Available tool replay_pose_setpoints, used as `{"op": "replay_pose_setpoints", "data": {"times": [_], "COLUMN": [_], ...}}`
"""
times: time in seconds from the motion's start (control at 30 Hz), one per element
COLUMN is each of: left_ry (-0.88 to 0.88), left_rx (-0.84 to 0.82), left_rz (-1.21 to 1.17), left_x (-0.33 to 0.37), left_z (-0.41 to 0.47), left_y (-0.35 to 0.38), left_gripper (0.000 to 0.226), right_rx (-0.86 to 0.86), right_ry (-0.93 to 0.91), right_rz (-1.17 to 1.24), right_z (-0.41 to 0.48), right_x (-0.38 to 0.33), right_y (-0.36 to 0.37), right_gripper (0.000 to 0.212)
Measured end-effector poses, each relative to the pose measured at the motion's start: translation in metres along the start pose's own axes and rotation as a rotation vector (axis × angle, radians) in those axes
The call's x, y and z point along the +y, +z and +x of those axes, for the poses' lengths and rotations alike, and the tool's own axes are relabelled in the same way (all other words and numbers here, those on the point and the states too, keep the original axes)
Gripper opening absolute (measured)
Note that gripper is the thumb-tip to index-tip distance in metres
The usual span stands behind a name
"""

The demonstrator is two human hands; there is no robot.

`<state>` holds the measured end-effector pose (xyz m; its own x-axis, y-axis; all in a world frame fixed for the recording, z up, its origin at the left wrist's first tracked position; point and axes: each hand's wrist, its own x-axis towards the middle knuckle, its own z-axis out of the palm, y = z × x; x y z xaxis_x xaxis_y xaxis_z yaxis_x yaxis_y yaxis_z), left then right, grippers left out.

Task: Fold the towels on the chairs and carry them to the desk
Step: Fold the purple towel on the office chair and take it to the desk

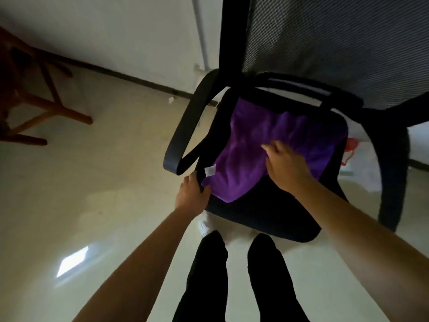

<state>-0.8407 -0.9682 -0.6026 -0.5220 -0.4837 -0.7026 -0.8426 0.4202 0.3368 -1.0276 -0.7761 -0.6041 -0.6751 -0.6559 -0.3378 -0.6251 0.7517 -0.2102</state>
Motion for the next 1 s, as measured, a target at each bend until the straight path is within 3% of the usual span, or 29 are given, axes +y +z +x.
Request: {"op": "replay_pose_setpoints", "data": {"times": [0.17, 0.23, 0.37, 0.43, 0.53, 0.6, 0.77, 0.87, 1.0], "left_ry": [0.009, 0.029, 0.075, 0.115, 0.136, 0.124, 0.147, 0.126, 0.206], "left_rx": [0.032, 0.059, 0.069, 0.045, 0.009, 0.013, 0.105, 0.093, 0.183], "left_rz": [0.054, 0.085, 0.046, 0.063, 0.081, 0.084, 0.128, 0.194, 0.282], "left_x": [-0.021, -0.027, -0.037, -0.040, -0.050, -0.055, -0.043, -0.024, 0.013], "left_z": [0.056, 0.067, 0.077, 0.074, 0.065, 0.058, 0.029, -0.005, -0.060], "left_y": [0.034, 0.045, 0.055, 0.057, 0.055, 0.049, 0.017, -0.003, -0.035], "left_gripper": [0.064, 0.054, 0.031, 0.025, 0.026, 0.025, 0.020, 0.019, 0.014], "right_rx": [0.085, 0.103, -0.070, -0.101, -0.075, -0.138, -0.158, -0.278, -0.223], "right_ry": [-0.187, -0.266, -0.300, -0.237, -0.186, -0.157, -0.149, -0.070, -0.072], "right_rz": [-0.120, -0.199, -0.522, -0.608, -0.619, -0.613, -0.586, -0.509, -0.408], "right_z": [0.070, 0.096, 0.135, 0.137, 0.124, 0.105, 0.044, 0.003, -0.039], "right_x": [-0.035, -0.046, -0.058, -0.056, -0.045, -0.033, -0.006, 0.002, 0.020], "right_y": [0.056, 0.060, 0.058, 0.054, 0.044, 0.038, 0.018, -0.014, -0.066], "right_gripper": [0.041, 0.045, 0.059, 0.053, 0.019, 0.013, 0.025, 0.023, 0.039]}}
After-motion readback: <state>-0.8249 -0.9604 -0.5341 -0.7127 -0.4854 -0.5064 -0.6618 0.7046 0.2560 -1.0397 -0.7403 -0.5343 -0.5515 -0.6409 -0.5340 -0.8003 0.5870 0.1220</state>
